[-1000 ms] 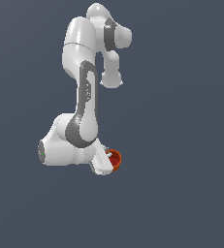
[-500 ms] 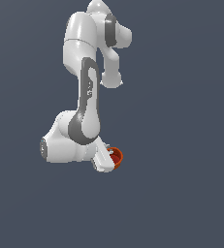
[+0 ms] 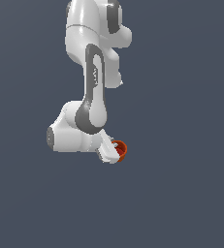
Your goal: Pick up the object and move it to a goal position.
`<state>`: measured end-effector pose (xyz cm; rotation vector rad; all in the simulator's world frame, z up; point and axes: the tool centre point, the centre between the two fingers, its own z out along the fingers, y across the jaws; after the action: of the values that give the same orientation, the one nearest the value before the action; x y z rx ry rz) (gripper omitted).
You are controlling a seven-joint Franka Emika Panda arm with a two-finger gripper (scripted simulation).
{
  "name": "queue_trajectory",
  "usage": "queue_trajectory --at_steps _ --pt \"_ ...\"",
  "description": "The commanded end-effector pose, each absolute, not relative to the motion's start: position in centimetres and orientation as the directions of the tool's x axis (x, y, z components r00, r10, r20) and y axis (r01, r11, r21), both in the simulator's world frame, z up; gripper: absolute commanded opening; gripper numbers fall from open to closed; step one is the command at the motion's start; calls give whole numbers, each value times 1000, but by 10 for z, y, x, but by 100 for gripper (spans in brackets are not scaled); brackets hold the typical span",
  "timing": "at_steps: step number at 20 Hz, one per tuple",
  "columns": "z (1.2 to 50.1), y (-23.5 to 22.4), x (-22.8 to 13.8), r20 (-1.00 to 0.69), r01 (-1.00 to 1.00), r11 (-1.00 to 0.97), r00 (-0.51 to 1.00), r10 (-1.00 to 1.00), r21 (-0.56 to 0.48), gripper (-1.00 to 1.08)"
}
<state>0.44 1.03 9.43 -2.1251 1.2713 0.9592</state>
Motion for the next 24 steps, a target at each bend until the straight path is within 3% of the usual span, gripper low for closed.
queue_trajectory --at_steps 1,15,24 --pt "102 18 -5 -767 -890 -453 324 -553 -49 -100" --pt "148 62 -65 -767 -890 -453 324 -553 -49 -100" --pt "165 78 -84 -768 -890 -454 324 -552 -49 -100"
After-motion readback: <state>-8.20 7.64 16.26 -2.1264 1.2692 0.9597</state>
